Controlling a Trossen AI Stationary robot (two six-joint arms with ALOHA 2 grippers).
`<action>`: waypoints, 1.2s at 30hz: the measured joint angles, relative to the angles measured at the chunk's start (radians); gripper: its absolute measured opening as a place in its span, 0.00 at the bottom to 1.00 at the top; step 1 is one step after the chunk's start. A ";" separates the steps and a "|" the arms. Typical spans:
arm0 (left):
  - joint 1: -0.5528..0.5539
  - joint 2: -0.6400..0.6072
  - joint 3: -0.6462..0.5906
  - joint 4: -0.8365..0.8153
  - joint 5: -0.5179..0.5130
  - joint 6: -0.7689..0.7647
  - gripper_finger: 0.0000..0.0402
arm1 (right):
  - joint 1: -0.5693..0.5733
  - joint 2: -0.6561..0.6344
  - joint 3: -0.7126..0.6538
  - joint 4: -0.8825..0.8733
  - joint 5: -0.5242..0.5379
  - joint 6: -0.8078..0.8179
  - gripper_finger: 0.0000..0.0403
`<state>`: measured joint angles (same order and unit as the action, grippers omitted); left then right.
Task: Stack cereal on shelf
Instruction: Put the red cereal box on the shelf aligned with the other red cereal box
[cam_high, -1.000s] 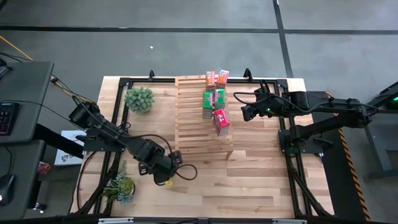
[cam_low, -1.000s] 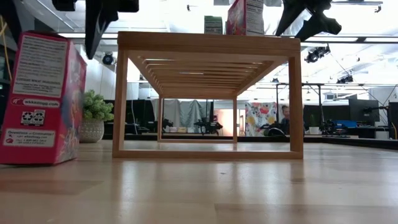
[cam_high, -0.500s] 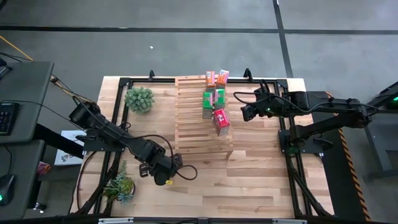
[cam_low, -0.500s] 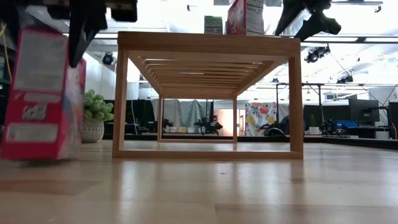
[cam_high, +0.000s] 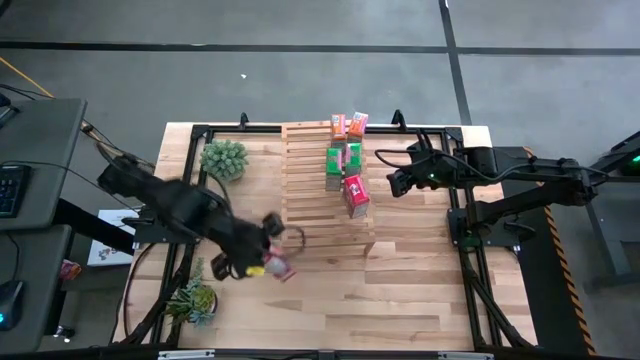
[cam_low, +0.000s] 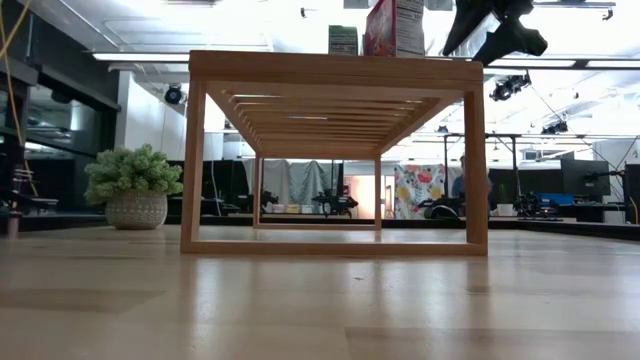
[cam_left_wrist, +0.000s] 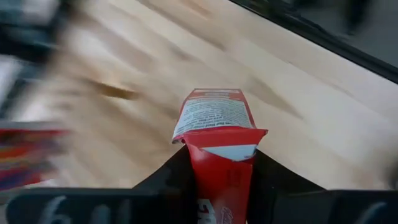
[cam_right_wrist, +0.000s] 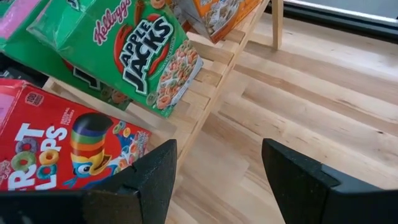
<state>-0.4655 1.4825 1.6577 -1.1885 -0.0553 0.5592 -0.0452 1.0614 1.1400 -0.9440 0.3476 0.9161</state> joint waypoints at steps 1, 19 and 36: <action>0.008 -0.002 0.044 0.000 -0.031 0.009 0.21 | 0.000 0.000 0.000 0.001 -0.007 0.001 0.57; 0.289 0.310 0.397 -0.025 -0.158 0.438 0.20 | 0.000 0.000 0.000 0.007 -0.010 0.026 0.57; 0.282 0.375 0.397 -0.011 -0.221 0.493 0.36 | 0.000 0.000 0.000 0.036 0.009 0.018 0.57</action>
<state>-0.1832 1.8576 2.0545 -1.1997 -0.2763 1.0525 -0.0452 1.0615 1.1400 -0.9081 0.3569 0.9340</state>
